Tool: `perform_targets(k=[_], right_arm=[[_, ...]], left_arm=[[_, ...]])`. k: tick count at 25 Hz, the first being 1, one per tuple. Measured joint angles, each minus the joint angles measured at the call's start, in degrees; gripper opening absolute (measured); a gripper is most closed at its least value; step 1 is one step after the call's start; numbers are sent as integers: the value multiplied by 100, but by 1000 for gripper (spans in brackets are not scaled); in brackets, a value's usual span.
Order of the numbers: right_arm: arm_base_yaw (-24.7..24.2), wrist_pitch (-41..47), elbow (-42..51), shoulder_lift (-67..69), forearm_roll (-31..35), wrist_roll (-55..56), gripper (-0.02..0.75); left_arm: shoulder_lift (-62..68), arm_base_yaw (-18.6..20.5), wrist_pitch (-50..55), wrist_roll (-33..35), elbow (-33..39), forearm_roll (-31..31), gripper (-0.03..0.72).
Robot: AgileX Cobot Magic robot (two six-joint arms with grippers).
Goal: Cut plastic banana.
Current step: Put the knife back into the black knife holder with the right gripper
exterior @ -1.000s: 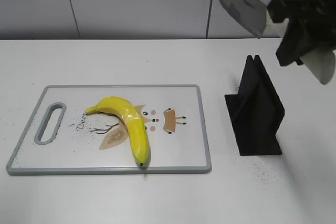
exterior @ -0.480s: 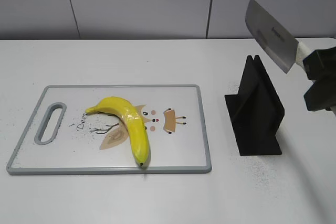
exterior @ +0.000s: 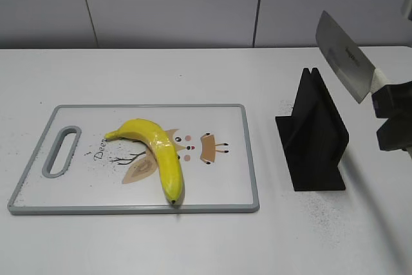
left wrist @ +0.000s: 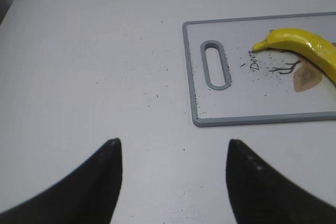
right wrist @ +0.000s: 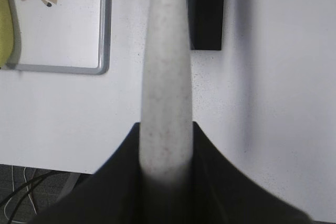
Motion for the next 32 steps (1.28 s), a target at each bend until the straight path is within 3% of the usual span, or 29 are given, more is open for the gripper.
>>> perform_targets(k=[32], right_arm=[[0, -834, 15, 1052, -822, 469, 161]], left_arm=[[-26, 0, -93, 0, 49, 0, 585]])
